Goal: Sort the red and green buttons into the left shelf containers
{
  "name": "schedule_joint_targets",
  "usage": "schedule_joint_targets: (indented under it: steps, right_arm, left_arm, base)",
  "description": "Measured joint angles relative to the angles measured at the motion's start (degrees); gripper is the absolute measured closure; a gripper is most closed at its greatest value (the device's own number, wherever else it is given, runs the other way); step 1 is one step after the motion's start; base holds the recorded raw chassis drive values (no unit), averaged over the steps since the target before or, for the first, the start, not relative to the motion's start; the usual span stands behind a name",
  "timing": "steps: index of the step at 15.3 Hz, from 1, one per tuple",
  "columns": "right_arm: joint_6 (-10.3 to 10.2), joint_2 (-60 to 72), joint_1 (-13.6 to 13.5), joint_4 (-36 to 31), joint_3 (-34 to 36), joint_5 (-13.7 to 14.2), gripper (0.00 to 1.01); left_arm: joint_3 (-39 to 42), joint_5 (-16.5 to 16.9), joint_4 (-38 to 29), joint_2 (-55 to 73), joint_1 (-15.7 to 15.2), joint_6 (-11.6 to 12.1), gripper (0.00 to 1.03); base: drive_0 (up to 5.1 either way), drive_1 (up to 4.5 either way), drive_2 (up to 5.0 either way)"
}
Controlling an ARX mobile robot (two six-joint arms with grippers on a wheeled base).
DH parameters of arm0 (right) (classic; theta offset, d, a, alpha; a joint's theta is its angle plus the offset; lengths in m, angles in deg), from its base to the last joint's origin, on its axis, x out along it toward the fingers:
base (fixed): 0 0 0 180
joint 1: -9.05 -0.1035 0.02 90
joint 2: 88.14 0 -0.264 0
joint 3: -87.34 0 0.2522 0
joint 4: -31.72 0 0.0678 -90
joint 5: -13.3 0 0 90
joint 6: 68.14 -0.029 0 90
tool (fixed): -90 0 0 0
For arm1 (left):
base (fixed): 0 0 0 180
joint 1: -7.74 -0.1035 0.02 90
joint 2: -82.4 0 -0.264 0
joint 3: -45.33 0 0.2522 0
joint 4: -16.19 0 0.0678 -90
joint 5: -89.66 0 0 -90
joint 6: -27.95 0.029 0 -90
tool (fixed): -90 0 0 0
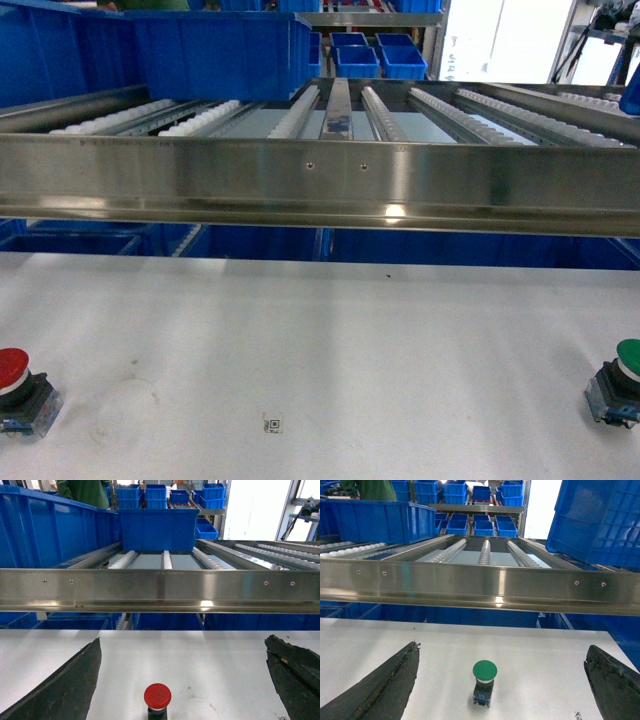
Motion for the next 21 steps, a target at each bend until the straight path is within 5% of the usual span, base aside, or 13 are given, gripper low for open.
schedule_joint_targets:
  steps: [9, 12, 15, 18, 21]
  right_arm:
    - [0.0, 0.0, 0.0, 0.0, 0.0, 0.0, 0.03]
    - [0.0, 1.6, -3.1, -1.9, 0.0, 1.6, 0.03]
    - [0.2, 15.9, -3.8, -10.9, -0.2, 1.3, 0.03]
    - [3.8, 46.4, -0.9, -29.3, -5.8, -2.7, 0.03]
    - [5.5, 68.0, 0.5, -31.2, -15.3, -5.6, 0.03]
  left_arm:
    - [0.0, 0.0, 0.0, 0.0, 0.0, 0.0, 0.05]
    - [0.0, 5.3, -6.1, 4.0, -4.5, -0.4, 0.05]
    - [-0.3, 8.7, -20.0, 19.3, -5.1, -1.0, 0.05]
    - [-8.9, 11.2, -36.6, 46.3, -3.1, -0.7, 0.05]
    - [-16.8, 10.9, -34.6, 63.8, -2.2, -0.3, 0.05]
  base:
    - [0.0, 0.00, 0.0]
    - [0.0, 0.00, 0.0]
    - [0.0, 0.00, 0.0]
    - [0.0, 0.00, 0.0]
    - [0.0, 0.00, 0.0]
